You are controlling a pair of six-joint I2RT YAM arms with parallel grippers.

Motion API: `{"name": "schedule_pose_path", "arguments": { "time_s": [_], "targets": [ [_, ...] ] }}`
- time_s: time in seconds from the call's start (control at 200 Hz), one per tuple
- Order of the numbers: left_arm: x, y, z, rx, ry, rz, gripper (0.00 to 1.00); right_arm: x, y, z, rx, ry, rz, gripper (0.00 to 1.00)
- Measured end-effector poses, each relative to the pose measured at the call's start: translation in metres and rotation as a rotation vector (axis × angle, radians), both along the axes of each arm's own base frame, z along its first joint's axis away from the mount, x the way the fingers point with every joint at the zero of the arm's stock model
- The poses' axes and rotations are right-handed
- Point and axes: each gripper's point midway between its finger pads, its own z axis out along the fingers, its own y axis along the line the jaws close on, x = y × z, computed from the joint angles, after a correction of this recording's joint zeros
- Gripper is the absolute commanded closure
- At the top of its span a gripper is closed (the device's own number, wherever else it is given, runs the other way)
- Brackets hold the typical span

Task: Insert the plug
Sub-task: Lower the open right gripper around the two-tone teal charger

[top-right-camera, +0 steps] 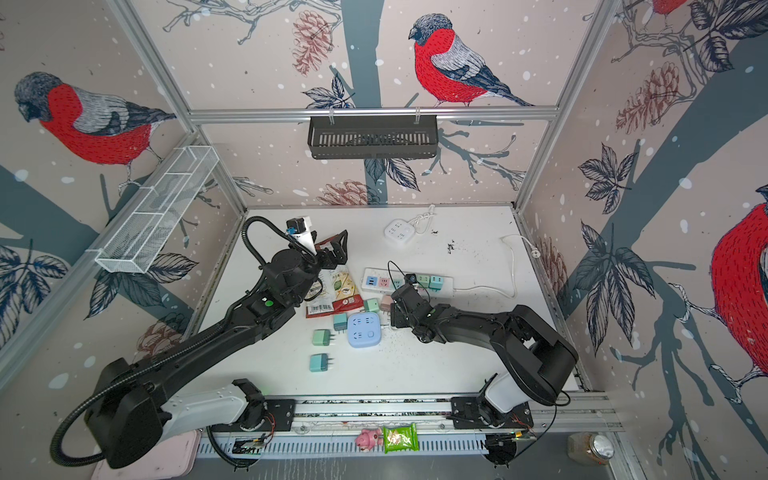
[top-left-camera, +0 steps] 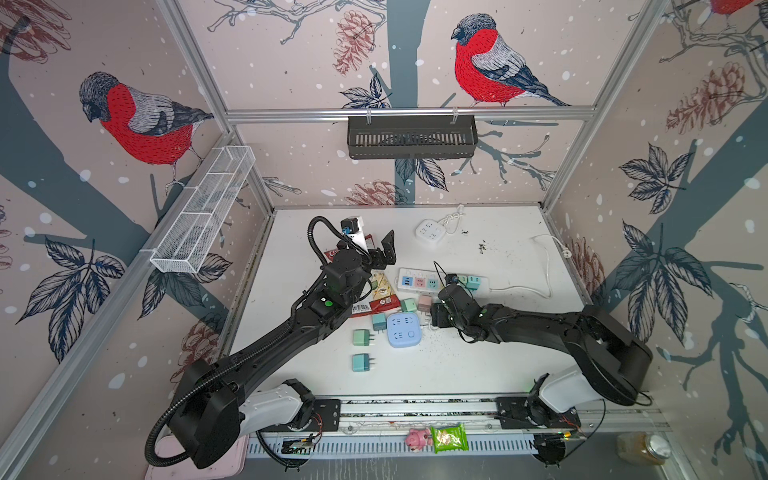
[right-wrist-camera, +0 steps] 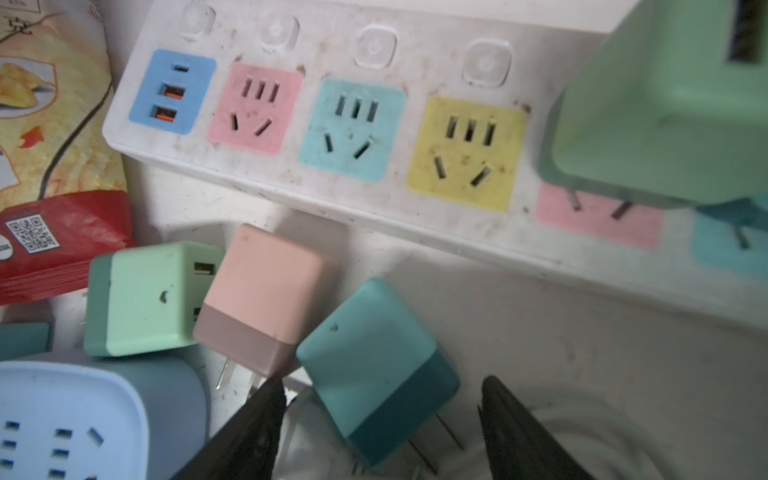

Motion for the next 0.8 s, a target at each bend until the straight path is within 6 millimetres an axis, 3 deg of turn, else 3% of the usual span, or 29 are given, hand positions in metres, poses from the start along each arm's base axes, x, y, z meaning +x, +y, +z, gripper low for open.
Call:
{"name": "schedule_pose_path", "arguments": {
  "time_s": [0.26,0.575,0.801],
  "targets": [
    [-0.002,0.004,0.004,0.014,-0.019,0.011,0.02,-0.008,0.006,-0.001,-0.002,0.008,0.009,0.15],
    [-0.002,0.003,0.003,0.014,-0.018,0.009,0.02,-0.02,-0.001,-0.002,0.013,0.014,-0.016,0.15],
    [0.001,0.001,0.003,0.017,-0.017,0.01,0.02,-0.031,-0.001,0.006,0.034,0.01,-0.003,0.16]
  ]
}}
